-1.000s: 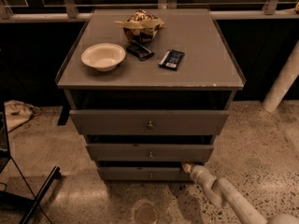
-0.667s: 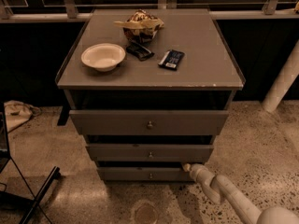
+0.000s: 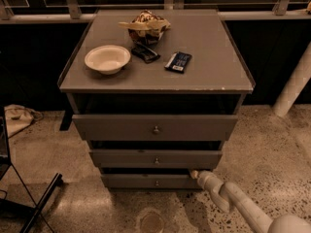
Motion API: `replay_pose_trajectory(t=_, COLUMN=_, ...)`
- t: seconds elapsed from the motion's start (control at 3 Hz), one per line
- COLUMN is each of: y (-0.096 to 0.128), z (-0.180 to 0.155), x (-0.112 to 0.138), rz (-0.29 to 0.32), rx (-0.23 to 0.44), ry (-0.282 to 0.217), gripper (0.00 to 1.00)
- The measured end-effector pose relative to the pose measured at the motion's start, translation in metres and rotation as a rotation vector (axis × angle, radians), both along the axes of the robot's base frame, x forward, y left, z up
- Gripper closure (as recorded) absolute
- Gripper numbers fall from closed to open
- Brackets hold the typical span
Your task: Open bottom drawer
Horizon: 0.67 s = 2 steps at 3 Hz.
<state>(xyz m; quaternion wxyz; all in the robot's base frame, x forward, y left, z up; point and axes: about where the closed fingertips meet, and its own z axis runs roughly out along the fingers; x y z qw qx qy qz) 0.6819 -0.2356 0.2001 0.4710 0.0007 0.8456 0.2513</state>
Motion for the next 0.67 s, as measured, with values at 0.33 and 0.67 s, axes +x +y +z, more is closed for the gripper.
replay_pose_trajectory(t=0.33, y=0.0051, z=-0.0071, x=0.0056, rz=-0.004, rx=0.036, ry=0.065, gripper=1.0)
replay_pose_trajectory(t=0.67, y=0.0059, z=-0.0016, x=0.006, rz=-0.003, rx=0.037, ry=0.065, gripper=1.0)
